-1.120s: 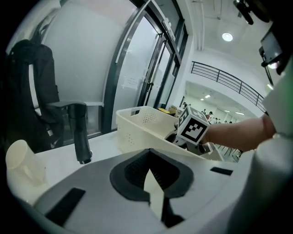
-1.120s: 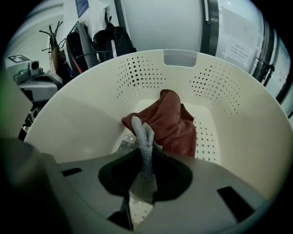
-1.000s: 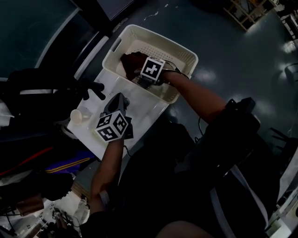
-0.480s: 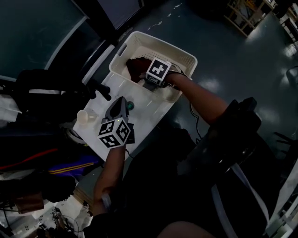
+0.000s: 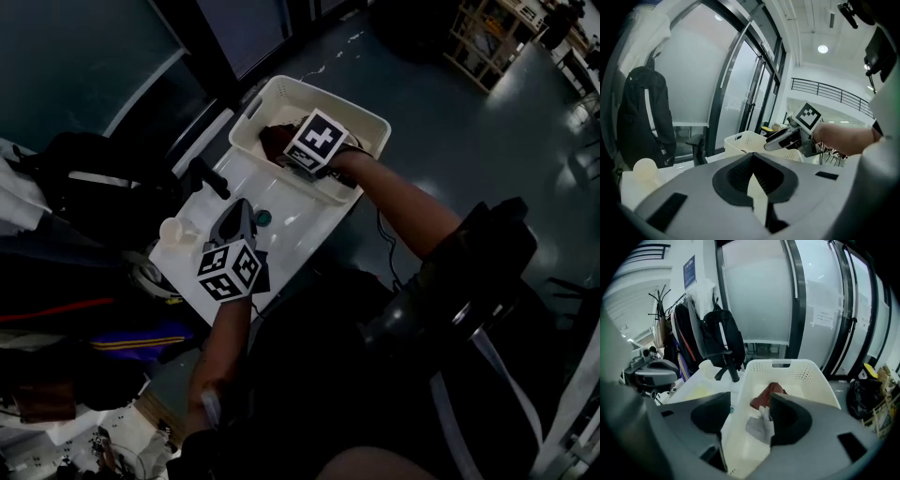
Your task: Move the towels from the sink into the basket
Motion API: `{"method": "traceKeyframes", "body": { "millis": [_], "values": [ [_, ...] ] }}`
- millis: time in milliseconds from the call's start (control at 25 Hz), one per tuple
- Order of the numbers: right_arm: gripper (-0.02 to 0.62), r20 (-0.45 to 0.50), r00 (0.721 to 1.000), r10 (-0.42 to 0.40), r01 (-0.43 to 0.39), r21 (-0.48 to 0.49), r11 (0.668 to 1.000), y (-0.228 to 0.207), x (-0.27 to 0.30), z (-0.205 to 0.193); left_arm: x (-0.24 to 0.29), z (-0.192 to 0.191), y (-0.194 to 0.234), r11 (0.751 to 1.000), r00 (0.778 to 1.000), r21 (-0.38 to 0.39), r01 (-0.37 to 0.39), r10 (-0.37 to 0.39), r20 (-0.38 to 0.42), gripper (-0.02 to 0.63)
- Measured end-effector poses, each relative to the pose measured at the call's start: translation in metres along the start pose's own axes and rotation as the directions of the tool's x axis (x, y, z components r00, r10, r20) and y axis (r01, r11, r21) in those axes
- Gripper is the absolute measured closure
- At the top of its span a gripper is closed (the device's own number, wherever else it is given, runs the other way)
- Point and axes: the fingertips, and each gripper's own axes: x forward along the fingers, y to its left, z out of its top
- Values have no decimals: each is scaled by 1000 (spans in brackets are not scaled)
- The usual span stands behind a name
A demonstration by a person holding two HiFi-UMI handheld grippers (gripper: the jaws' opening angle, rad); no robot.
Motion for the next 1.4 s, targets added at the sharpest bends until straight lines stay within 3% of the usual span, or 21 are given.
{"method": "traceKeyframes", "body": {
  "millis": [400,560,680,880,1160,1280,1400],
  "values": [
    [434,165,986,-10,26,-94,995,70,-33,54,-52,17,28,997,993,-45,-70,74,96,598],
    [494,217,976,9,14,-106,994,95,-28,69,-79,16,50,988,982,-78,-130,139,130,598],
    [574,256,965,48,-18,-119,993,117,-23,79,-99,9,68,975,969,-109,-192,206,138,598],
    [586,245,949,199,-165,-152,974,176,2,82,-134,-7,108,940,938,-161,-300,322,131,598],
    [586,160,920,359,-318,-231,919,241,44,62,-178,-46,142,873,880,-191,-449,469,73,598],
    [586,112,907,406,-366,-269,891,258,62,48,-190,-70,150,839,857,-223,-496,515,30,598],
    [584,80,905,418,-384,-271,883,267,81,35,-199,-91,154,817,842,-235,-526,540,-6,598]
  ]
}}
